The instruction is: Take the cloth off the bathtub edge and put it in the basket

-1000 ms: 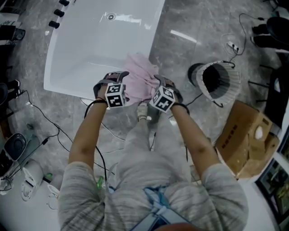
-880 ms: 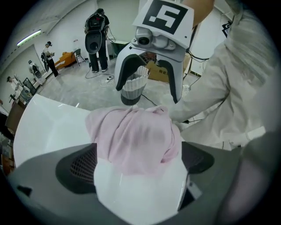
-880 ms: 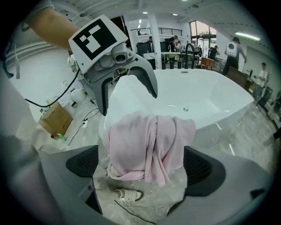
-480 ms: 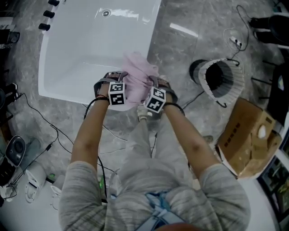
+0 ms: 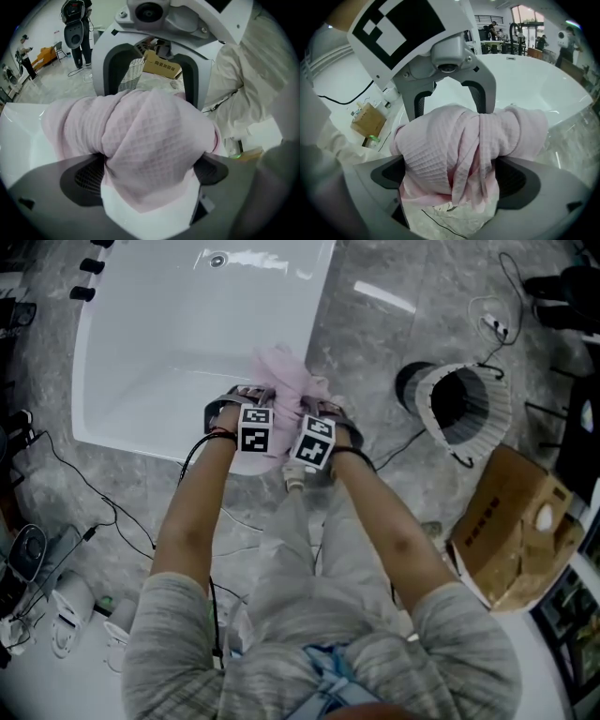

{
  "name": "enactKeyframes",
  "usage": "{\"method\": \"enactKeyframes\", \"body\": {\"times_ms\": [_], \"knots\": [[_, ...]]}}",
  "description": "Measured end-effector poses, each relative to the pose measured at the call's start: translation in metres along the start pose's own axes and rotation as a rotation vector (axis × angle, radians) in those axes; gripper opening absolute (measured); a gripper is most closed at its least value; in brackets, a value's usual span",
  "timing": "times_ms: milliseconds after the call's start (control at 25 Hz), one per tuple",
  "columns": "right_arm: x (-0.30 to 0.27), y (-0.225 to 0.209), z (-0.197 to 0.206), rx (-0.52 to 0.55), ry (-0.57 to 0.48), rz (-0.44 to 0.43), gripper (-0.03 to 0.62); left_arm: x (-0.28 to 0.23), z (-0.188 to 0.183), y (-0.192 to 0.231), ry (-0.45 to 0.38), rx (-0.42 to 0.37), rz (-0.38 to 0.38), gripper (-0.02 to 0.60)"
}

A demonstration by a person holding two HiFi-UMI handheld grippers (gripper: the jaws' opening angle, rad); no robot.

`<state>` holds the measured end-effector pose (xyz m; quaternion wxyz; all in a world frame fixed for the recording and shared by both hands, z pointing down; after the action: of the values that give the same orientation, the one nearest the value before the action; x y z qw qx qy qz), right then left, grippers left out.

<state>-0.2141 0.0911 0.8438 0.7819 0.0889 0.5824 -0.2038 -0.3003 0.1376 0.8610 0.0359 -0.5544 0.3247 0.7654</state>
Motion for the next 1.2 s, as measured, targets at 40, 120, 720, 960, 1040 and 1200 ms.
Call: {"method": "enactKeyframes", "body": {"times_ms": [40,120,720,960,1040,1200], "knots": [[-0.001,-0.001,0.001,-0.002,-0.005,-0.005,0.572,0.0,0.0,0.0,-0.007,0.001,-0.002,0.589],[-0.001,-0.002,0.003,-0.005,-0.018,-0.01,0.572,-0.001,0.0,0.0,-0.018,0.003,-0.004,0.589],[0.009,0.018,0.006,-0.017,-0.022,-0.015,0.328,0.002,-0.001,-0.022,-0.059,0.059,0.045,0.246],[0.013,0.029,0.007,-0.043,-0.015,0.01,0.249,0.003,0.001,-0.034,-0.082,0.109,0.015,0.186],[0.016,0.031,0.007,-0.047,-0.001,0.016,0.232,0.003,0.001,-0.038,-0.095,0.128,-0.002,0.174],[0.025,0.04,0.007,-0.057,0.014,0.026,0.2,0.006,-0.003,-0.053,-0.122,0.171,-0.04,0.163]]}}
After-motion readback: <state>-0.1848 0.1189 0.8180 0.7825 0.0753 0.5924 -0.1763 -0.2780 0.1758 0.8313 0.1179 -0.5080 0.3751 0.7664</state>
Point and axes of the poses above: the fingertips, and each gripper's own axes: x backward along the fingers, y to its left, z out of its underside, the point moved 9 cm from there along x, backward along the fingers, and after that the axes turned 12 degrees about z, right-handed, at the moved point
